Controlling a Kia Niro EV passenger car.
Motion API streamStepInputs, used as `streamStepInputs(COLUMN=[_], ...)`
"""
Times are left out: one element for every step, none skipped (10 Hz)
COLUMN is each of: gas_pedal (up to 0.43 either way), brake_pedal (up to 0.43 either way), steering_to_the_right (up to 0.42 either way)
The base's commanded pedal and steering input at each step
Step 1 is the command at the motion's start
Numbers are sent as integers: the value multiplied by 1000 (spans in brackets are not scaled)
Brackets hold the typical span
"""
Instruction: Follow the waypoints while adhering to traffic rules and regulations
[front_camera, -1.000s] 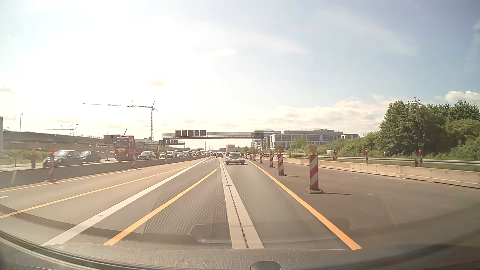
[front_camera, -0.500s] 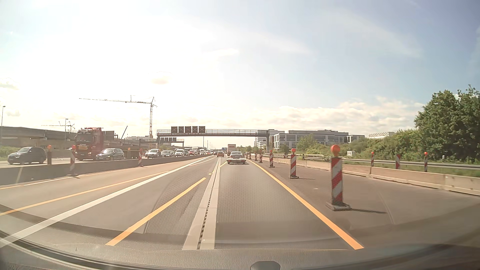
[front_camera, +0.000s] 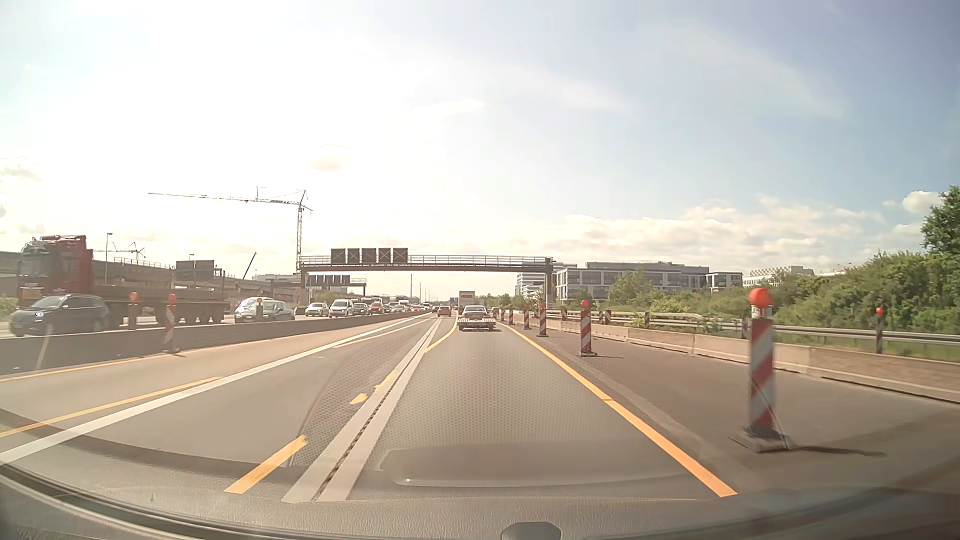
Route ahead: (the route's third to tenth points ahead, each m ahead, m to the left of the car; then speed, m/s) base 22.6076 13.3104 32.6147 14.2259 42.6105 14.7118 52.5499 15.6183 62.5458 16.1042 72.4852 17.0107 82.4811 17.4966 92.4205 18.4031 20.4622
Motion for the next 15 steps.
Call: streamStepInputs(gas_pedal=[138, 138, 138, 138, 138, 138, 138, 138, 138, 138, 138, 130, 130, 130, 130], brake_pedal=[0, 0, 0, 0, 0, 0, 0, 0, 0, 0, 0, 0, 0, 0, 0], steering_to_the_right=[-4, -4, -3, -2, -2, -2, -2, -3, -3, -3, -3, -4, -4, -6, -7])
